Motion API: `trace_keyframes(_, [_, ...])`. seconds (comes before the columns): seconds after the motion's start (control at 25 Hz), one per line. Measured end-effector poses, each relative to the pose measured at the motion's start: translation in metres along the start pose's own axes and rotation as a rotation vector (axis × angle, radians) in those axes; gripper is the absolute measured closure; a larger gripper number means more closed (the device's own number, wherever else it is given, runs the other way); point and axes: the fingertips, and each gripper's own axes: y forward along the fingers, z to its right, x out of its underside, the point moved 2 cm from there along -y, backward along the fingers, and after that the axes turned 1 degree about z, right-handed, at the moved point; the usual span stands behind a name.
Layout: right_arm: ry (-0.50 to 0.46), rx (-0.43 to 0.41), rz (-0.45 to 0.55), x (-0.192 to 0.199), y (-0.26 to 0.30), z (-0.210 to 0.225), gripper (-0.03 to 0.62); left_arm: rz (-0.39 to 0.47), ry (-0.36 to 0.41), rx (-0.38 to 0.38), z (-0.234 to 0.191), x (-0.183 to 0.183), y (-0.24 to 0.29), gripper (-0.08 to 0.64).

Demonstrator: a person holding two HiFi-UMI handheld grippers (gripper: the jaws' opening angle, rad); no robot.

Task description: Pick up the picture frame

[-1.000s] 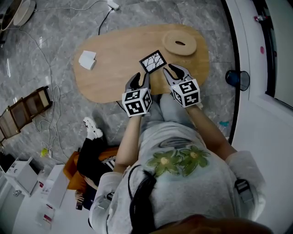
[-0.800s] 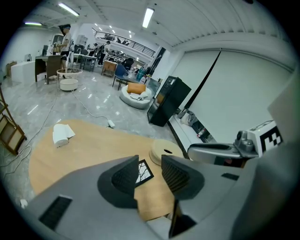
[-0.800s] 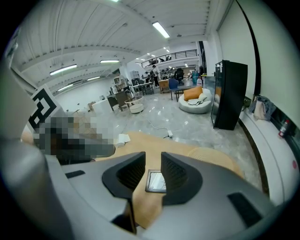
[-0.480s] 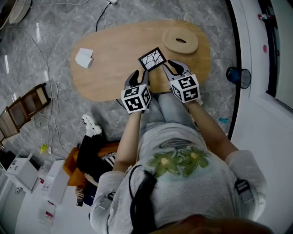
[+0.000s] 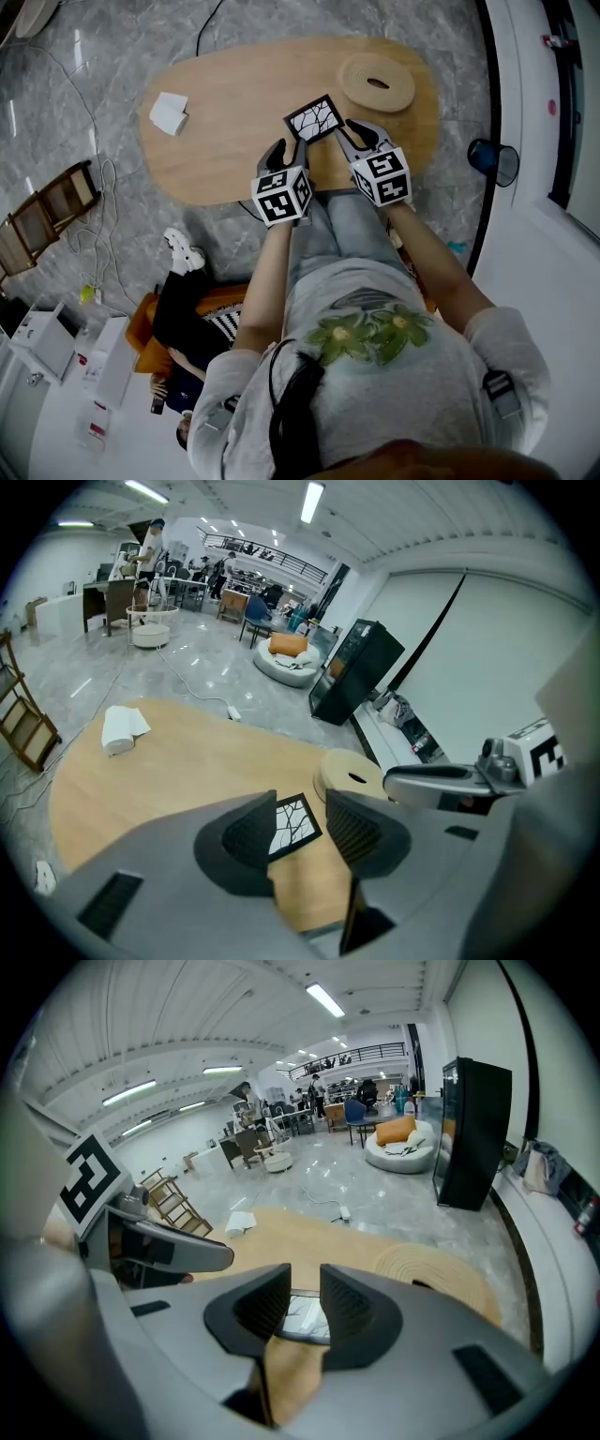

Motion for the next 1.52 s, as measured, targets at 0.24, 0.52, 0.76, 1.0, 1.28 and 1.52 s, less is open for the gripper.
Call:
trace_keyframes(0.24, [-0.006,-0.017,-0.026,0.01,0.011,0.004,0.499,-0.02,-0.004,-0.01,-0.006,0.008,0.011,0.383])
trace_keyframes(0.52, [-0.003,-0.026,-0.048,0.021,0.029,0.013,0.492,-0.028,-0.034,-0.039,-0.025,0.015,0.023,0.38])
trace_keyframes(0.76, [-0.007,-0.029,-0.077,0.033,0.046,0.021,0.491,-0.043,-0.041,-0.045,-0.031,0.023,0.038,0.374])
trace_keyframes(1.0, [-0.012,-0.033,-0.115,0.044,0.062,0.029,0.489,-0.068,-0.04,-0.046,-0.035,0.03,0.053,0.367])
trace_keyframes(1.28, [-0.01,-0.04,-0.162,0.057,0.079,0.035,0.485,-0.095,-0.043,-0.057,-0.044,0.042,0.07,0.355])
trace_keyframes(1.52, [0.003,-0.041,-0.204,0.073,0.092,0.037,0.482,-0.132,-0.047,-0.08,-0.055,0.057,0.081,0.348])
